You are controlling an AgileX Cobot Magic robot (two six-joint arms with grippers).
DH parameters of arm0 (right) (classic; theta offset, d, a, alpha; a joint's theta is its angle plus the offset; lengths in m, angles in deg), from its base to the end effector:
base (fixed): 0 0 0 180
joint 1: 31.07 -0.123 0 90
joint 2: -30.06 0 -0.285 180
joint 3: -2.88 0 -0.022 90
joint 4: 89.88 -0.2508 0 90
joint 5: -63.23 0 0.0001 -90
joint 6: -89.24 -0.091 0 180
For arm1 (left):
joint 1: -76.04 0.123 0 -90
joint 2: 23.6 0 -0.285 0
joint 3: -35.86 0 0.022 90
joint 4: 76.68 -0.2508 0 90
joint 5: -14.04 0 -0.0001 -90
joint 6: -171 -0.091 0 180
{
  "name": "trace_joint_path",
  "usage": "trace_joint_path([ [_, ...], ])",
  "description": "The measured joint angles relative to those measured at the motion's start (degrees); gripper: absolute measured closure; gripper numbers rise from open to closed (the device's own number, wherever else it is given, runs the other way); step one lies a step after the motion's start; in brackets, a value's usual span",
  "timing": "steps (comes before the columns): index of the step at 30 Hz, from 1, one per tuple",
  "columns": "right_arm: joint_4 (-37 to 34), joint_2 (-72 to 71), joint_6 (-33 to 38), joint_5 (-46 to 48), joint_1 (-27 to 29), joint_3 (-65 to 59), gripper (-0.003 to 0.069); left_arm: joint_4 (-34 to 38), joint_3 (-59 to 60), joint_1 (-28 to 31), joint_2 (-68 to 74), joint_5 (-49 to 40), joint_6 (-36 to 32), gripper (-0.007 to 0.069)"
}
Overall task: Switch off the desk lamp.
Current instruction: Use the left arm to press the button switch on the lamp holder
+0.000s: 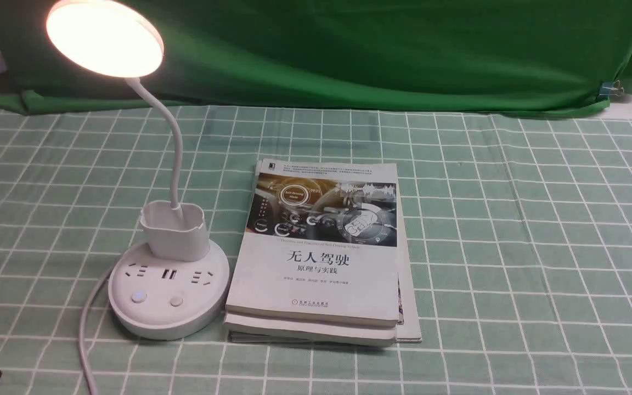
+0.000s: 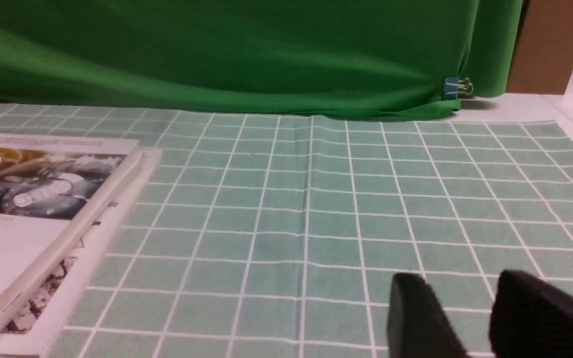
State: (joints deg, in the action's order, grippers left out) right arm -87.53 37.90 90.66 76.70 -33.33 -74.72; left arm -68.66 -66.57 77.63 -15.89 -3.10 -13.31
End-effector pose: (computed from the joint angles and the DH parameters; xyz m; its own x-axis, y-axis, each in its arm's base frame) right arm 0.0558 0.0013 0.1896 -0.1523 -0.0707 -0.9858 -0.0399 0.9971 -0.0653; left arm 0.0546 -0.0022 0.1844 -0.2127 -0.0645 -0.9750 0.0000 0.9978 -0.0660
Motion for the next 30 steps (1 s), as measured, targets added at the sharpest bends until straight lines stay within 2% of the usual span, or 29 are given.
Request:
trace_joint_path([
  [20,0.0,0.0,0.0,0.0,0.0,0.0,0.0417,0.0,0.0,0.0,0.0,0.49,0.0,0.0624],
  [22,0.0,0.0,0.0,0.0,0.0,0.0,0.0417,3.13,0.0,0.0,0.0,2.69,1.0,0.0624],
  [26,0.0,0.0,0.0,0.0,0.0,0.0,0.0417,18.5,0.0,0.0,0.0,8.13,5.74,0.0624],
  [27,0.0,0.0,0.0,0.0,0.0,0.0,0.0417,18.5,0.0,0.0,0.0,8.41,5.74,0.0624],
  [28,0.0,0.0,0.0,0.0,0.0,0.0,0.0417,23.66,0.0,0.0,0.0,10.73,6.61,0.0624],
  [30,0.0,0.0,0.0,0.0,0.0,0.0,0.0417,27.01,0.0,0.0,0.0,12.75,6.99,0.0624],
])
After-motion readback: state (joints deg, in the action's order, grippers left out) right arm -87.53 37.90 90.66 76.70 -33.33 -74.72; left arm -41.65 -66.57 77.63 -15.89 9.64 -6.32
